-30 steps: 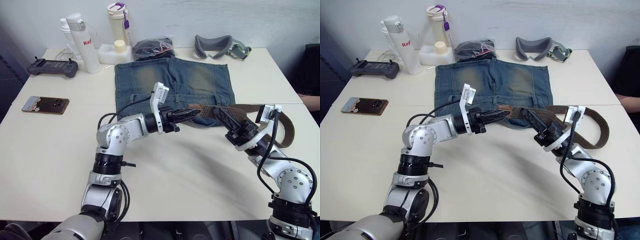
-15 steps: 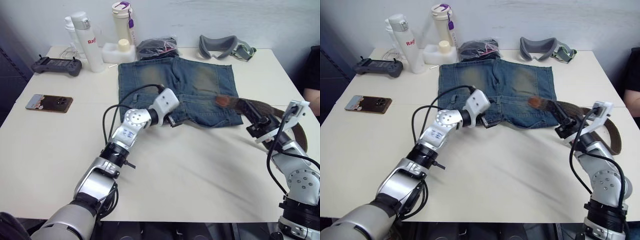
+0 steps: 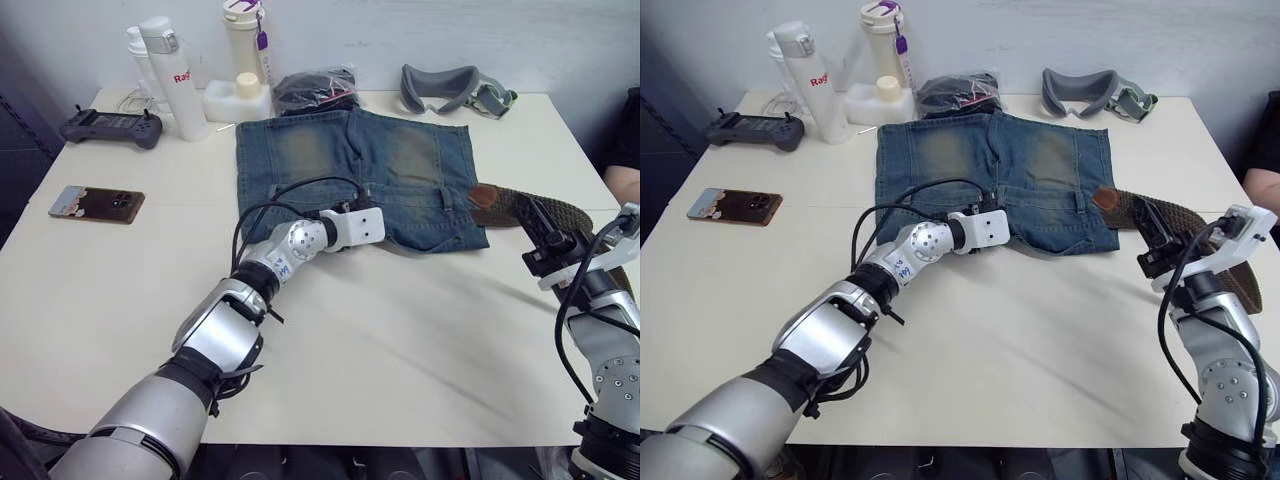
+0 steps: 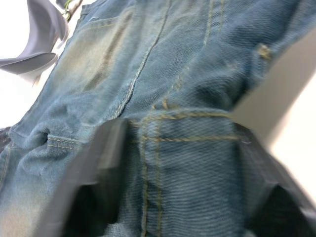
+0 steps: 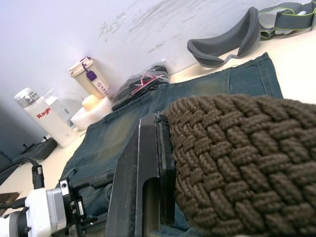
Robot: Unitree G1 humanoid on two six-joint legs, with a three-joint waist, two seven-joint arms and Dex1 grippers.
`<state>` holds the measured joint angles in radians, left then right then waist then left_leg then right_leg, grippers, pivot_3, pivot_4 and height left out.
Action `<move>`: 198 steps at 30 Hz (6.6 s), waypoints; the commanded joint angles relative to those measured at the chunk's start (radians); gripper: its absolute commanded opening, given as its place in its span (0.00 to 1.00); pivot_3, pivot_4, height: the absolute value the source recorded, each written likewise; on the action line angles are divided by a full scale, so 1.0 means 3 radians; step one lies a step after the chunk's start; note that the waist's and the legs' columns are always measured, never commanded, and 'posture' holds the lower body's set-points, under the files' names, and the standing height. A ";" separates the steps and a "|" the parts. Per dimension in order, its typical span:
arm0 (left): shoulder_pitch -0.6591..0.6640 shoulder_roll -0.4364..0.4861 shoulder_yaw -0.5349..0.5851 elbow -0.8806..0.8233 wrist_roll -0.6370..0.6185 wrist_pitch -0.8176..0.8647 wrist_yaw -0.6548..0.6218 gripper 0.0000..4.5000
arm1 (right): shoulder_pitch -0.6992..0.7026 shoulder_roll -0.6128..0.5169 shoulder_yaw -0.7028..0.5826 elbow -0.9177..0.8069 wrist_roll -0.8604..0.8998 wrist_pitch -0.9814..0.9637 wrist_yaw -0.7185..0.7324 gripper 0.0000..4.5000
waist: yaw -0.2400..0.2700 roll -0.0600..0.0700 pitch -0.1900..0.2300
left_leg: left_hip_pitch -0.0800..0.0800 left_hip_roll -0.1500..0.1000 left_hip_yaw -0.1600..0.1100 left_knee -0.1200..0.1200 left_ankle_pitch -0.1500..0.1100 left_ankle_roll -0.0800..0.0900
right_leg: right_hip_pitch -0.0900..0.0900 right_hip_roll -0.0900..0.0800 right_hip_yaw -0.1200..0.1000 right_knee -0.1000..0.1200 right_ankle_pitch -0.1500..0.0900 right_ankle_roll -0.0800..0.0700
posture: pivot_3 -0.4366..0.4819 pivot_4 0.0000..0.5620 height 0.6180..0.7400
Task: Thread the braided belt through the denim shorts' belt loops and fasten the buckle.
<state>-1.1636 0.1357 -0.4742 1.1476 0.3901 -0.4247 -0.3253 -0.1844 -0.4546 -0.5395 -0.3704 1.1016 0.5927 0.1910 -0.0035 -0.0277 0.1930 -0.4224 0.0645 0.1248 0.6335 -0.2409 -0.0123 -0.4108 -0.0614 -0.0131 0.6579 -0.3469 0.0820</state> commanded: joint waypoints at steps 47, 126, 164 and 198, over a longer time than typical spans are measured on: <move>0.1329 0.1601 0.1341 -0.4658 -0.2350 0.4673 -0.2214 0.99 | -0.0382 -0.1129 0.0251 0.1262 0.0727 0.1895 0.0215 0.00 | -0.0013 0.0008 -0.0004 | 0.0000 0.0007 -0.0011 0.0030 0.0002 0.0008 | 0.0008 0.0006 0.0043 0.0016 -0.0002 0.0004 | 0.48 0.27 0.91; 0.0377 -0.0424 -0.0206 -0.1052 0.0046 0.0872 -0.0734 0.74 | 0.0290 -0.1478 0.1437 -0.0242 -0.2095 0.0576 0.1831 0.00 | 0.0037 0.0008 -0.0005 | -0.0002 -0.0007 -0.0003 0.0054 -0.0012 0.0028 | 0.0012 0.0005 0.0048 0.0014 0.0006 0.0017 | 0.48 0.27 0.91; 0.1145 0.0838 0.0214 -0.4410 -0.0640 0.3808 -0.2564 0.37 | -0.0238 -0.1307 0.1953 0.0417 -0.2441 0.0748 0.1928 0.00 | -0.0028 -0.0014 -0.0033 | 0.0057 0.0009 0.0001 0.0051 -0.0028 0.0028 | 0.0066 0.0015 0.0054 0.0017 -0.0001 0.0004 | 0.48 0.27 0.91; 0.1867 0.1498 0.1496 -0.4669 -0.2341 0.4142 -0.2279 1.00 | -0.0541 -0.2074 0.2350 0.1506 -0.3875 -0.2433 0.2825 0.30 | 0.0003 -0.0007 -0.0027 | 0.0057 0.0004 0.0006 0.0054 -0.0027 0.0017 | 0.0064 0.0000 0.0051 0.0017 -0.0003 0.0007 | 0.48 0.27 0.91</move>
<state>-0.6106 0.5860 -0.0525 -0.1979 -0.2708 0.8163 -1.0131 -0.3273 -1.0319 0.2233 -0.0165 -0.0086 -0.0294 1.0554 -0.0027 -0.0297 0.1850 -0.4054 0.0657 0.1269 0.6501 -0.2492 -0.0069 -0.3915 -0.0614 0.0023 0.6629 -0.3477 0.0842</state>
